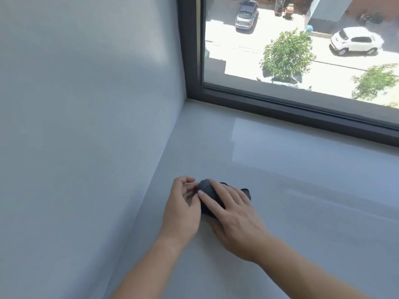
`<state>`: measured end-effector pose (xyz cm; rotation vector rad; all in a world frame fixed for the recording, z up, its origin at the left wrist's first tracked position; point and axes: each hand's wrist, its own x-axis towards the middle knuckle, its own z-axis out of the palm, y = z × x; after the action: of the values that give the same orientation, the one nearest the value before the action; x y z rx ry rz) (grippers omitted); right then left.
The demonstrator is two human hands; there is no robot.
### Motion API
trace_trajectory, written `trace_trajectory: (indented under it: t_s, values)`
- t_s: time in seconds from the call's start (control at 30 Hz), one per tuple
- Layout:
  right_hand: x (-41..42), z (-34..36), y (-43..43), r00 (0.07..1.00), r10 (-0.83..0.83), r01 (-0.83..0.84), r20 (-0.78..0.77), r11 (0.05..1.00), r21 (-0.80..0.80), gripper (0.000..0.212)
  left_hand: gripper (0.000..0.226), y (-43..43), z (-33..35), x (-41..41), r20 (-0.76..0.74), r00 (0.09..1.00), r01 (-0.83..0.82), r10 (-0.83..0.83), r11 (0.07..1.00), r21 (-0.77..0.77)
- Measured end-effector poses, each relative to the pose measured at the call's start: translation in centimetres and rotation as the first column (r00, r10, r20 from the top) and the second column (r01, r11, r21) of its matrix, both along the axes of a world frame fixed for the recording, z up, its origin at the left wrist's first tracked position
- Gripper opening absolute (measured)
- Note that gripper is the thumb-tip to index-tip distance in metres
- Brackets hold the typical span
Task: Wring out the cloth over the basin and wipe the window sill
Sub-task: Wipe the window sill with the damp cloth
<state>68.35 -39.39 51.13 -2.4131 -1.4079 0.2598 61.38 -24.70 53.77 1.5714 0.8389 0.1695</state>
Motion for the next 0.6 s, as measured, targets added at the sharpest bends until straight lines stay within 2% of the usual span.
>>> trace_trajectory:
  t_s: [0.03, 0.1, 0.17, 0.2, 0.27, 0.33, 0.4, 0.47, 0.53, 0.6]
  values:
    - [0.9, -0.4, 0.1, 0.999, 0.044, -0.045, 0.018, 0.999, 0.023, 0.062, 0.028, 0.3, -0.2, 0.0, -0.007, 1.000, 0.026, -0.025, 0.997, 0.075]
    - [2.4, -1.0, 0.5, 0.992, 0.117, -0.120, 0.053, 0.992, 0.048, 0.059, 0.022, 1.0, -1.4, -0.9, -0.048, 0.998, 0.063, -0.049, 0.934, 0.353]
    - [4.0, -1.5, 1.5, 0.981, 0.182, -0.186, 0.073, 0.982, 0.040, 0.056, 0.029, 1.6, -2.8, -2.4, -0.107, 0.993, 0.100, -0.042, 0.778, 0.620]
    - [5.2, -1.6, 2.3, 0.976, 0.202, -0.206, 0.085, 0.978, 0.037, 0.055, 0.036, 1.6, -3.4, -3.1, -0.163, 0.985, 0.150, -0.051, 0.713, 0.685]
    - [9.0, -2.0, 5.0, 0.979, 0.177, -0.182, 0.099, 0.982, 0.047, 0.052, 0.046, 1.4, -4.4, -3.8, -0.308, 0.943, 0.322, -0.128, 0.593, 0.738]
    - [13.6, -1.9, 9.1, 0.994, 0.029, -0.035, 0.101, 0.998, 0.054, 0.050, 0.054, 1.2, -5.1, -4.1, -0.396, 0.902, 0.426, -0.171, 0.503, 0.752]
    - [17.7, -1.7, 13.3, 0.984, -0.139, 0.138, 0.111, 0.990, 0.018, 0.049, 0.059, 1.2, -5.1, -3.7, -0.428, 0.885, 0.460, -0.181, 0.468, 0.754]
    - [18.9, -2.0, 15.5, 0.967, -0.211, 0.212, 0.143, 0.977, 0.006, 0.049, 0.063, 1.3, -5.2, -3.7, -0.456, 0.872, 0.484, -0.176, 0.439, 0.757]
    - [17.7, -2.2, 15.0, 0.979, -0.111, 0.109, 0.171, 0.994, 0.017, 0.049, 0.064, 1.3, -5.2, -3.7, -0.474, 0.864, 0.499, -0.171, 0.419, 0.759]
    - [16.9, -2.3, 13.1, 0.981, 0.087, -0.088, 0.174, 0.996, -0.003, 0.048, 0.064, 1.2, -5.1, -3.7, -0.482, 0.860, 0.506, -0.168, 0.415, 0.756]
